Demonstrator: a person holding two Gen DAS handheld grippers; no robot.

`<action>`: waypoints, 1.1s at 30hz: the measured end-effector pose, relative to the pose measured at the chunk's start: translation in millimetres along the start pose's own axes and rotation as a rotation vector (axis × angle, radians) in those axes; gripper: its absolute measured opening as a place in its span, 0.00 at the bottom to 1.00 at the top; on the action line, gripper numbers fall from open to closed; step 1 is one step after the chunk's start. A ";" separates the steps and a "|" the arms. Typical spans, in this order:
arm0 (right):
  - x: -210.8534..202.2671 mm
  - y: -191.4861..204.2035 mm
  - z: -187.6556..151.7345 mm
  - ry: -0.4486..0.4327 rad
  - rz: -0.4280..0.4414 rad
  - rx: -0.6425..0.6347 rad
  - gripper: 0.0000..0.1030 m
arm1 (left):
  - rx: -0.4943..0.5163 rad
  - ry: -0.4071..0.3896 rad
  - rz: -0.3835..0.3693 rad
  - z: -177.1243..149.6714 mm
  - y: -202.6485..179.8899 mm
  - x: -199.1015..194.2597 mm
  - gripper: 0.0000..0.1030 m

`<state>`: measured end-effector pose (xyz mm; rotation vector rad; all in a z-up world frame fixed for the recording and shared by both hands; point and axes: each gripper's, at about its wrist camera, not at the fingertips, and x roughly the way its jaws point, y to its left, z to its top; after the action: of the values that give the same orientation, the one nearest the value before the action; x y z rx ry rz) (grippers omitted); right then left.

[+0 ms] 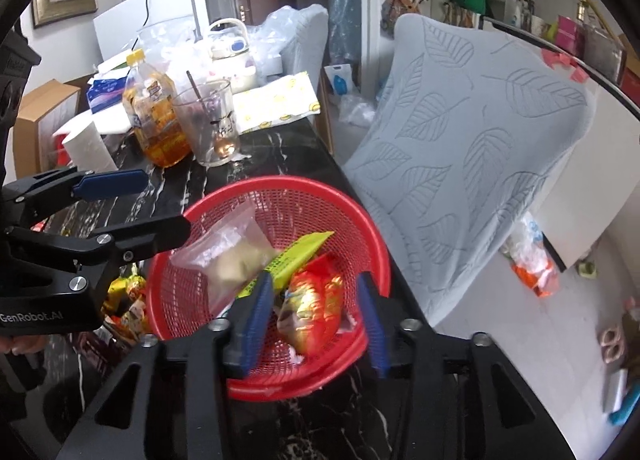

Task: Organize snacks
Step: 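Open both tools over the red basket to drop the pouch and red bag, then withdraw both open tools from the basket back over the snacks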

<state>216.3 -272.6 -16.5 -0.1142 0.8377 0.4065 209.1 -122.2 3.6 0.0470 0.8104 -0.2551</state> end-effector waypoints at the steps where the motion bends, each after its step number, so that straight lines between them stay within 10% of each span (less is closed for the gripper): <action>1: -2.9 0.2 -0.3 -0.005 0.000 0.002 0.48 | 0.000 -0.002 0.000 -0.4 -0.2 -2.1 0.69; 33: -129.1 88.0 -16.3 -0.241 0.057 -0.082 0.48 | -0.053 -0.200 0.197 -51.8 3.3 -172.7 0.69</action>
<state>93.1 -235.4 73.7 -0.1153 0.5883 0.4976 59.1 -76.0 92.3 0.0503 0.6080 -0.0504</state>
